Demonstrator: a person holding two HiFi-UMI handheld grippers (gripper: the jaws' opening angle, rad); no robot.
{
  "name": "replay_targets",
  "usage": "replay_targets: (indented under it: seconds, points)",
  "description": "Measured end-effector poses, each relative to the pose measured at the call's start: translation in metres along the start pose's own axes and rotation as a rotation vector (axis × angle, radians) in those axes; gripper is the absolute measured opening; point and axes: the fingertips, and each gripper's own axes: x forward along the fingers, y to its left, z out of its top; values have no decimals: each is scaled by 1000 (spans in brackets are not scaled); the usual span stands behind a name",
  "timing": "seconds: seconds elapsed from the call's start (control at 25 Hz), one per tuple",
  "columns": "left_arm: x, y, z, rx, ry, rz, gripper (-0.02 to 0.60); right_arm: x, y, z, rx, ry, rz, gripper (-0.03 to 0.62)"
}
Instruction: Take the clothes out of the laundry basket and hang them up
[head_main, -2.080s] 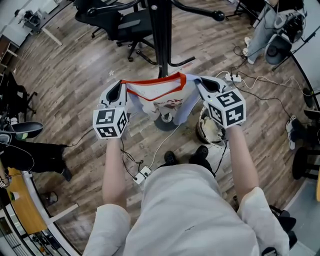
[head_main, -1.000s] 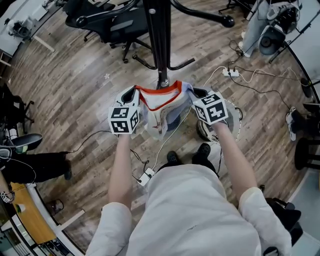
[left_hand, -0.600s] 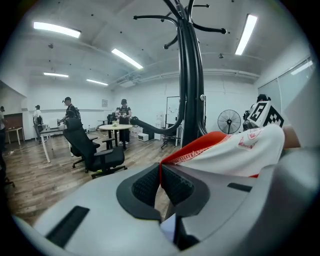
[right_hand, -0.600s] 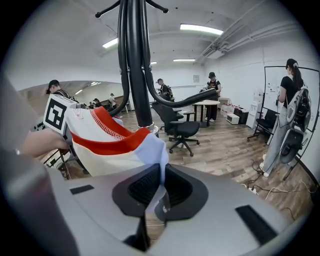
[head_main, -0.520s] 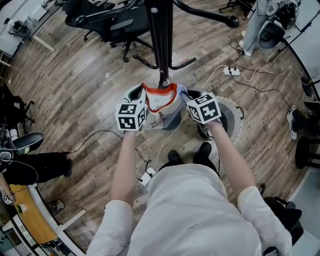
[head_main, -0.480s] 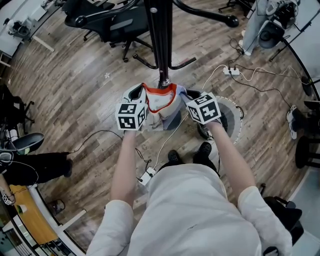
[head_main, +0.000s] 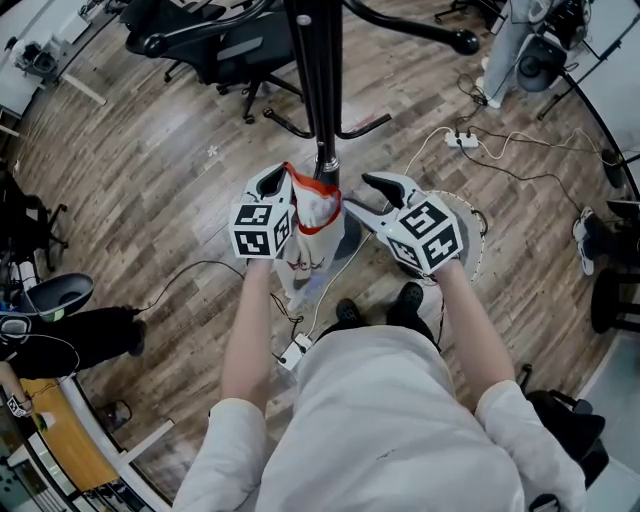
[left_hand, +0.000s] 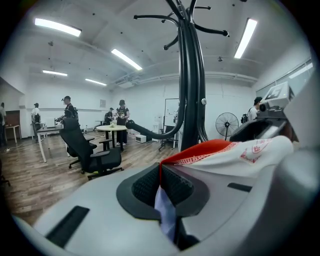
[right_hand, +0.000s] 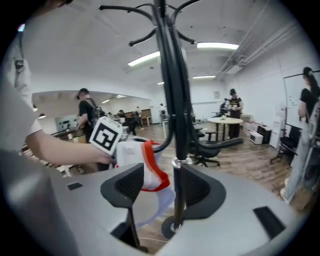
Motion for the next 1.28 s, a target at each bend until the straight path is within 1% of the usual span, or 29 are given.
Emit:
replay_targets:
  seconds: [0.04, 0.12, 0.24, 0.36, 0.52, 0.64, 0.72, 0.84, 1.0, 1.12, 1.28]
  points:
    - [-1, 0, 0, -1, 0, 0, 25, 5, 17, 1, -54, 15, 52, 239]
    - [-1, 1, -1, -2, 0, -1, 25, 17, 42, -2, -140, 47, 110, 261]
    - [1, 2, -1, 2, 3, -4, 25, 39, 61, -8, -212, 83, 145, 273]
    - [3, 1, -2, 7, 10, -10, 25, 55, 68, -10, -252, 86, 142, 262]
    - [2, 0, -4, 5, 14, -10, 25, 64, 68, -5, -219, 63, 126, 201]
    - [1, 1, -4, 7, 17, -11, 25, 64, 69, -1, -209, 31, 124, 128]
    - [2, 2, -5, 10, 19, -11, 25, 63, 70, 2, -212, 7, 120, 21]
    - [-1, 3, -4, 14, 16, -3, 25, 58, 68, 2, -211, -4, 113, 17]
    - [-6, 10, 3, 19, -14, 28, 25, 41, 56, 2, -172, -26, 100, 14]
    - [-9, 18, 12, 20, -41, 51, 25, 30, 46, 14, -144, -74, 80, 14]
    - [-13, 25, 26, 21, -74, 64, 25, 19, 33, 36, -152, -142, 36, 11]
